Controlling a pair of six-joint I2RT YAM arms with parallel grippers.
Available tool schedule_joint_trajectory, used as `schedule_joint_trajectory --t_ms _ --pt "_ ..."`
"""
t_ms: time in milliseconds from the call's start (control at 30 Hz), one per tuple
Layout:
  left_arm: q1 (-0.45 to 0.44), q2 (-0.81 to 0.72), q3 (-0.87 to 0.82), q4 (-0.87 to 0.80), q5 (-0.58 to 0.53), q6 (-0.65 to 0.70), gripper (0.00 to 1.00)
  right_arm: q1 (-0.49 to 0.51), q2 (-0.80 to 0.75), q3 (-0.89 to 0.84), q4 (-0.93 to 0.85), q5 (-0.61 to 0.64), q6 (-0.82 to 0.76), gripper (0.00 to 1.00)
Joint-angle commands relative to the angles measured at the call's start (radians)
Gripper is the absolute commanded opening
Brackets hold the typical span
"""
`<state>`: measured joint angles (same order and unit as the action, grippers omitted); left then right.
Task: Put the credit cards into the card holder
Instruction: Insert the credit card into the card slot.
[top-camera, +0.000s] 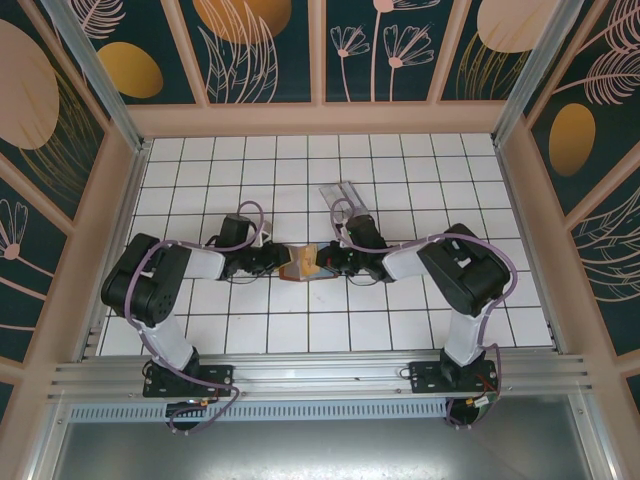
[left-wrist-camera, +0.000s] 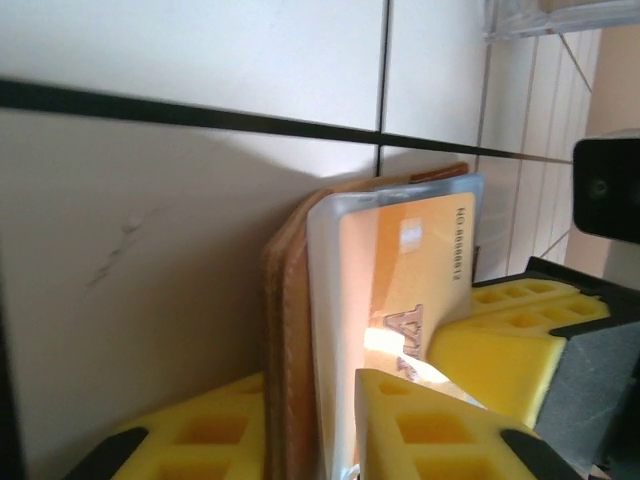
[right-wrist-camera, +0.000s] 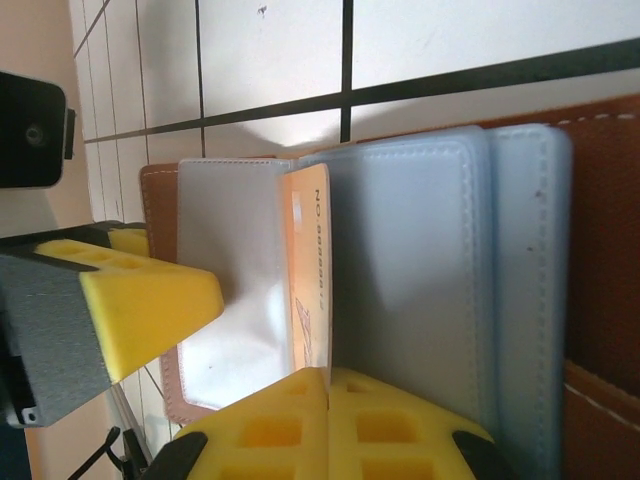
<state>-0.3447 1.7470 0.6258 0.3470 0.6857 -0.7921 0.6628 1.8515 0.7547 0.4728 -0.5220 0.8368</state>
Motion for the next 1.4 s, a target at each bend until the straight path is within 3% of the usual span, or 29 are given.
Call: schedule_joint_trajectory --t_ms 0,67,467,667,800,1067,1233,1267,1367 --pt "0.007 -0.02 -0.015 -0.044 -0.019 0.011 0.07 0.009 0.037 0.005 -0.067 0.004 -0.023 0.0" --pt "0.006 -0.008 -0.007 -0.024 -0.006 -0.004 0.0 0.008 0.044 -0.002 -0.032 -0.014 -0.006 0.0" --pt "0.002 0.068 -0.054 0.086 0.02 -0.03 0.0 0.023 0.106 -0.032 0.185 -0.089 0.136 0.0" --pt "0.002 0.068 -0.05 0.103 0.012 -0.046 0.0 0.052 0.097 -0.005 0.106 -0.066 0.11 0.0" --pt "0.003 0.06 -0.054 0.103 0.004 -0.051 0.0 0.047 0.061 0.015 -0.019 -0.008 0.036 0.21" --pt "0.002 0.079 -0.055 0.109 0.005 -0.051 0.0 0.049 0.012 0.094 -0.276 0.149 -0.097 0.45" --pt "0.003 0.081 -0.038 0.09 0.009 -0.046 0.0 0.049 0.004 0.107 -0.299 0.18 -0.11 0.42" --pt "0.003 0.08 -0.037 0.089 0.008 -0.045 0.0 0.05 0.006 0.111 -0.302 0.178 -0.114 0.37" --pt "0.003 0.096 -0.022 0.083 0.025 -0.045 0.0 0.054 0.009 0.115 -0.306 0.184 -0.124 0.12"
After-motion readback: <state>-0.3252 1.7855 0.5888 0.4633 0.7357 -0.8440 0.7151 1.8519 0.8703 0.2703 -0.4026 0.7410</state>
